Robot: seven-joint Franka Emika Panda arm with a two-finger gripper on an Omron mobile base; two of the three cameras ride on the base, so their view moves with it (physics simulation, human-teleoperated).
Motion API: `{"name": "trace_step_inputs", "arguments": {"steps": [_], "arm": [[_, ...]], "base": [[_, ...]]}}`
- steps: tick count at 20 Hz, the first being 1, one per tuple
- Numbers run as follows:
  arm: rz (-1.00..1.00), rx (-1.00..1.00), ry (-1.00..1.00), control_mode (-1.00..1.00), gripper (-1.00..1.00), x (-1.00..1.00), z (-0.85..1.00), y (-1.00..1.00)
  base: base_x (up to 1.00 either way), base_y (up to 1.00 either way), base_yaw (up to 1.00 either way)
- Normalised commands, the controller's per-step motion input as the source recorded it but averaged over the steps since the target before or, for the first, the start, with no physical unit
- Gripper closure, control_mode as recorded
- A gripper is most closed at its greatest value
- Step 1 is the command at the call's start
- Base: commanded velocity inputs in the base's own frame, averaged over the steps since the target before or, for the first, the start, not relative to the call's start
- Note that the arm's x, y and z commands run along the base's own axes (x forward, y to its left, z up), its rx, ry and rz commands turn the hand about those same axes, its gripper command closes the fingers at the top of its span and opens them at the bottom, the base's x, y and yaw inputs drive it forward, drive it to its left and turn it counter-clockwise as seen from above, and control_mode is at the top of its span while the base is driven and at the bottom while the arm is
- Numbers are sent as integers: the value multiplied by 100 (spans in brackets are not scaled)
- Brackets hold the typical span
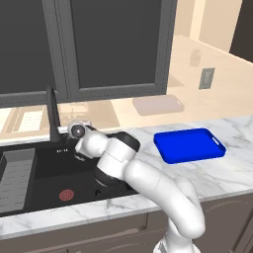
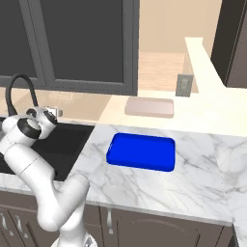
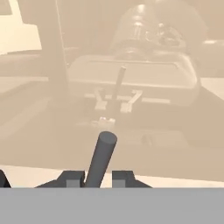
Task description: Pick up all produce items and place them in the sink. Turn on the sink faucet to wash them. Then turn the sink off and put them in the tray.
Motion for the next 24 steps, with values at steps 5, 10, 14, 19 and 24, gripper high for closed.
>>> {"name": "trace_step_inputs", "arguments": {"steps": [5,10,14,19,24], "arm": [[-1,6,15,-100,100,-14,-45,-52],[-1,6,13,-100,100,-14,-43,-49],[-1,5,10,-100,100,-10,-36,-44],[-1,8,9,-100,100,-17,-41,-50],[-4,9,5,-100,100,-25,-46,-52]], "base": [[0,0,0],[0,0,0],[0,0,0],[0,0,0],[0,0,0]]}}
